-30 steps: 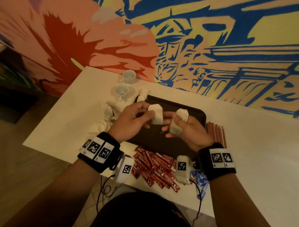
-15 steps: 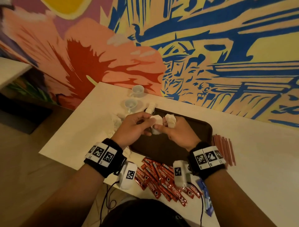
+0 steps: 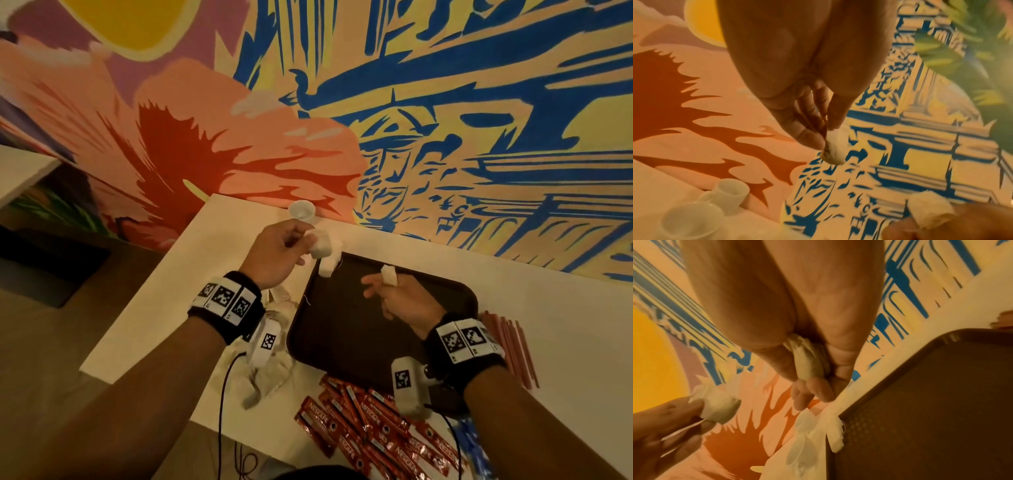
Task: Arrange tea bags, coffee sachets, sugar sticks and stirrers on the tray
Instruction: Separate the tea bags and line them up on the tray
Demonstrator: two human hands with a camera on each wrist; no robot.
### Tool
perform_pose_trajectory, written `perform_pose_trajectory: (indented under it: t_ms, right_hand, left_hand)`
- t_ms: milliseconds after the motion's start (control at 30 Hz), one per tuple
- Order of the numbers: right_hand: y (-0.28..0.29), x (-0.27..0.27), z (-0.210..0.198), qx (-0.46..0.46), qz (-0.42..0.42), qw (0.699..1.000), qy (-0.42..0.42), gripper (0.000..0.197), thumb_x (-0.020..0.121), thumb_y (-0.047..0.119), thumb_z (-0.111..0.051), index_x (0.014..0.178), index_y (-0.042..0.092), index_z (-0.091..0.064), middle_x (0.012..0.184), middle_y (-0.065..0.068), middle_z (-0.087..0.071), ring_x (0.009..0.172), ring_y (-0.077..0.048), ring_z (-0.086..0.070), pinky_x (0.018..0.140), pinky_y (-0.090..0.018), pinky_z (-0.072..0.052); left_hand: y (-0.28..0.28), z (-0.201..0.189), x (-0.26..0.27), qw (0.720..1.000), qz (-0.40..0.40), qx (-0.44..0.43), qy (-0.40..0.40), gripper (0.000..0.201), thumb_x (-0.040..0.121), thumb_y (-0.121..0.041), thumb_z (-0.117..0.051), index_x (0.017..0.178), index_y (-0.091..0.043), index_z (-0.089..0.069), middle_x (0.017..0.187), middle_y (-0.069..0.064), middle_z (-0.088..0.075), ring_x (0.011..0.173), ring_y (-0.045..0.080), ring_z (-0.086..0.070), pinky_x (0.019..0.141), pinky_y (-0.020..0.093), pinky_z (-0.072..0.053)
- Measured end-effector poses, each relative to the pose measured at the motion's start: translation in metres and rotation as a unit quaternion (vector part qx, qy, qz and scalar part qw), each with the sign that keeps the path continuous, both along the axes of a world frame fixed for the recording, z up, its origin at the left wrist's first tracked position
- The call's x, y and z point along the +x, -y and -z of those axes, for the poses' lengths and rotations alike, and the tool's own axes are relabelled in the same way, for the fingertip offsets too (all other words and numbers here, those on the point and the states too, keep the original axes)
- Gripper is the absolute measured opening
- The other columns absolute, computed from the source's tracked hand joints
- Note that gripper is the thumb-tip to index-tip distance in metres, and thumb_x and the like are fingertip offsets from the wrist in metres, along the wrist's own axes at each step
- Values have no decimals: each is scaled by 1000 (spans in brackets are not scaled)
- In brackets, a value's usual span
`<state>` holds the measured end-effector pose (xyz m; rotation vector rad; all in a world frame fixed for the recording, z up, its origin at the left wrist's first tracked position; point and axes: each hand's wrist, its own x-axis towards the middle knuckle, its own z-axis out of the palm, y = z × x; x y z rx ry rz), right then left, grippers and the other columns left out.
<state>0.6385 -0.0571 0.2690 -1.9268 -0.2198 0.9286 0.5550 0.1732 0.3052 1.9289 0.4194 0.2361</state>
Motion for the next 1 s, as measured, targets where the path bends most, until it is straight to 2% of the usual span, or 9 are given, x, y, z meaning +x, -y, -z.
perform_pose_trajectory:
  t_ms: [133,233,333,433,633,733,800,900,1000]
  right_hand:
    - [-16,12,32,-31,45,996,-66,24,107,14,-44,115,19,-66,109,-5,-69,78,-15,-59,65,-27,-51]
    - [-31,20,54,-41,65,991,-113,26,107,12,-44,121,12,-66,105,-7,-68,82,-17,-62,69,-30,-56]
    - [-44,26,70,-48,72,988,-130,28,108,11,-39,123,10,-63,106,-8,-66,86,-18,-63,73,-31,-57]
    - [-60,37,87,-48,98,983,-151,30,108,8,-38,127,8,-61,108,-9,-65,90,-19,-63,72,-31,-56]
    - [-91,58,120,-42,159,970,-179,31,104,-2,-38,128,-2,-58,92,-10,-61,76,-19,-59,63,-29,-52]
    - [-104,70,131,-42,180,963,-196,30,105,-1,-39,128,-3,-58,91,-10,-59,75,-20,-58,66,-31,-53]
    - [-111,75,138,-40,188,960,-202,30,106,1,-39,129,-3,-57,95,-10,-60,76,-21,-60,68,-32,-54]
    - [-119,82,149,-27,208,955,-210,30,106,1,-40,132,-3,-55,96,-11,-59,75,-23,-61,66,-34,-54]
    - [-126,88,155,-19,223,951,-212,32,106,1,-37,134,-3,-52,95,-10,-58,75,-23,-60,66,-33,-53]
  left_hand:
    - [-35,52,32,992,45,91,-74,14,97,-23,-63,109,-17,-67,102,2,-71,88,16,-68,73,31,-58]
    - [-46,96,47,966,108,168,-165,16,98,-25,-61,110,-17,-68,98,-1,-67,81,10,-59,77,27,-48]
    - [-48,134,58,938,171,187,-238,18,96,-27,-62,107,-16,-71,102,3,-70,92,16,-62,77,26,-44]
    - [-50,163,69,921,208,187,-270,20,97,-29,-61,108,-17,-73,111,3,-70,105,19,-64,85,26,-45]
    - [-60,194,100,917,192,218,-274,25,98,-30,-58,105,-13,-74,107,7,-71,100,25,-64,84,31,-48]
    - [-66,200,113,925,173,205,-270,25,98,-30,-57,104,-13,-73,107,7,-71,100,26,-64,86,35,-49]
    - [-66,200,115,940,139,187,-250,22,97,-30,-58,111,-18,-70,113,4,-69,104,24,-64,91,36,-50]
    - [-59,195,104,961,88,157,-209,29,96,-28,-59,126,-25,-62,116,0,-69,105,21,-64,90,36,-52]
    - [-51,193,86,960,93,186,-187,35,96,-20,-59,131,-24,-58,116,1,-68,105,22,-63,91,40,-52]
